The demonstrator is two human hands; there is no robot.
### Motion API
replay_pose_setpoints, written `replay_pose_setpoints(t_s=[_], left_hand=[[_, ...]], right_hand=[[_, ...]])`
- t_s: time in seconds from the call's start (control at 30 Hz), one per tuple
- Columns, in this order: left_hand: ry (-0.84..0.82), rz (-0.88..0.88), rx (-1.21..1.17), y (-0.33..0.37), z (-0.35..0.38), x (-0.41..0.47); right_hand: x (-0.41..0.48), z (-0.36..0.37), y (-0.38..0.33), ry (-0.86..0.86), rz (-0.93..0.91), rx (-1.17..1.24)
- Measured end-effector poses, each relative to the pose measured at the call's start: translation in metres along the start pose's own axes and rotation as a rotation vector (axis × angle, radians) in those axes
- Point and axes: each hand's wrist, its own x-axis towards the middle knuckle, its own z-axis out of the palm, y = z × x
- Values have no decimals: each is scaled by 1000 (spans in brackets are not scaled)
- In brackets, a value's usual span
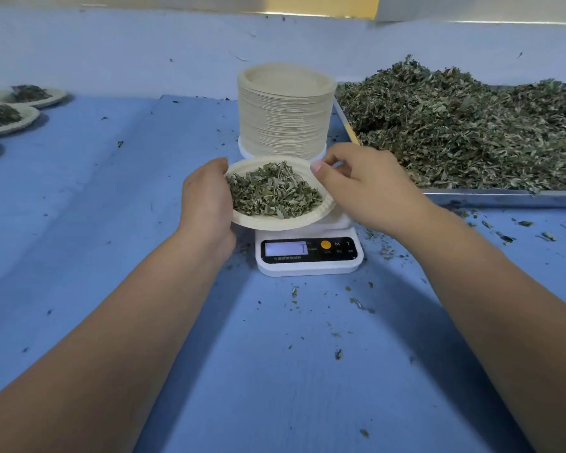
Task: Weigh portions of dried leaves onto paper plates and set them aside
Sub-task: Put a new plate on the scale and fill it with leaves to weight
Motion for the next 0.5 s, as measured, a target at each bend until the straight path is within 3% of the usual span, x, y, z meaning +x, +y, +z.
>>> replay_pose_setpoints(t_s=[0.13,0.3,0.5], left_hand=[[129,35,-79,22,-35,-5],[270,116,-60,52,-104,-21],[546,196,-31,95,-229,-61]], right_hand=[[-5,8,-32,-63,-49,215],[-10,42,-90,-308,-227,201],[-8,116,-194,-449,-453,236]])
